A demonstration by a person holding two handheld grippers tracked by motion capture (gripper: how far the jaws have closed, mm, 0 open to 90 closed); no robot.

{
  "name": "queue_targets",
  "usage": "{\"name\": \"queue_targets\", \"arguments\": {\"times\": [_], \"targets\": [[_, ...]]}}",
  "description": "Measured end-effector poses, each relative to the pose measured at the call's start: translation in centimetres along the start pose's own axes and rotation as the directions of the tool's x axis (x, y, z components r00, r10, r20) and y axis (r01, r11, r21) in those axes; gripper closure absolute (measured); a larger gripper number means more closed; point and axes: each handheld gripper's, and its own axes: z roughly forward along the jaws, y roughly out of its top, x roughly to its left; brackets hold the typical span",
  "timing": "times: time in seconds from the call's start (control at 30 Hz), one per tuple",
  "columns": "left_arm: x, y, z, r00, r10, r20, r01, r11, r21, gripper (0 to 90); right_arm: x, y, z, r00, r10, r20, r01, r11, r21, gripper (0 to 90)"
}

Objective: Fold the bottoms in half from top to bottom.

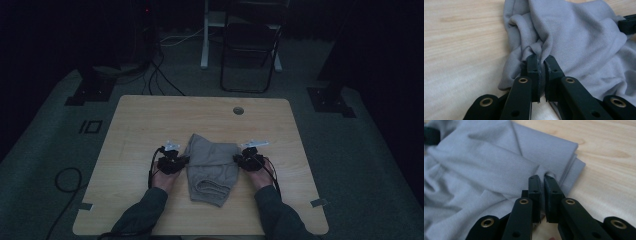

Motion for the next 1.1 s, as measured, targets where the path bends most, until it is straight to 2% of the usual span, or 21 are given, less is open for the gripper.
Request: {"name": "queue_targets", "arguments": {"times": [0.07,0.1,0.3,0.37,0.47,0.53,0.63,0.73,0.83,0.87,0.97,1.0,1.1], "targets": [[0.0,0.0,0.0,1.0,0.0,0.0,0.0,1.0,0.0,85.2,-0.3,0.1,0.2,1.0,0.009,-0.001,-0.009,0.9999,-0.008,85.1],[0.8,0.8,0.8,0.9999,-0.013,-0.005,0.013,0.9999,-0.01,85.2,-0.7,0.7,0.7,0.9997,0.02,0.01,-0.02,0.9998,-0.008,85.0],[2.4,3.2,2.9,0.9968,-0.055,-0.058,0.053,0.998,-0.034,85.2,-1.8,3.4,3.1,0.9971,0.031,0.069,-0.03,0.9994,-0.016,85.0],[3.0,4.2,3.6,0.994,-0.084,-0.071,0.081,0.996,-0.037,85.2,-2.3,4.4,4.0,0.9959,0.045,0.078,-0.043,0.9989,-0.018,84.9],[3.7,5.2,4.0,0.9905,-0.124,-0.06,0.121,0.9915,-0.048,85.3,-2.9,5.5,4.8,0.9938,0.062,0.092,-0.06,0.9979,-0.023,84.7],[3.7,5.7,3.2,0.9909,-0.131,-0.031,0.128,0.9886,-0.079,85.3,-3.0,5.8,4.6,0.9935,0.073,0.088,-0.07,0.9968,-0.039,84.7],[3.2,6.1,1.0,0.9947,-0.102,0.014,0.102,0.9854,-0.136,85.3,-2.8,6.2,2.7,0.9953,0.072,0.065,-0.065,0.9928,-0.101,84.6],[2.7,6.4,-1.6,0.9937,-0.088,0.068,0.101,0.9728,-0.209,85.3,-2.2,6.5,0.0,0.9977,0.043,0.051,-0.034,0.9849,-0.17,84.7],[1.9,6.1,-4.2,0.9905,-0.07,0.119,0.1,0.9569,-0.273,85.3,-1.4,6.3,-2.7,0.9993,0.01,0.036,-0.001,0.9722,-0.234,84.7],[1.6,5.7,-4.8,0.9899,-0.061,0.128,0.095,0.9549,-0.281,85.3,-1.1,6.0,-3.5,0.9997,0.005,0.024,0.001,0.9675,-0.253,84.7],[0.5,4.0,-5.6,0.99,-0.042,0.135,0.075,0.9646,-0.253,84.8,0.2,4.2,-5.0,0.9998,-0.017,0.006,0.018,0.9689,-0.247,84.7],[0.3,3.2,-5.4,0.9888,-0.046,0.142,0.078,0.9692,-0.233,84.6,0.6,3.3,-5.1,0.9996,-0.03,0.005,0.03,0.9727,-0.23,84.6],[-0.3,0.9,-4.4,0.9927,-0.036,0.115,0.054,0.9856,-0.16,83.6,1.6,0.3,-4.4,0.9991,-0.043,-0.006,0.041,0.9888,-0.143,83.4]]}}
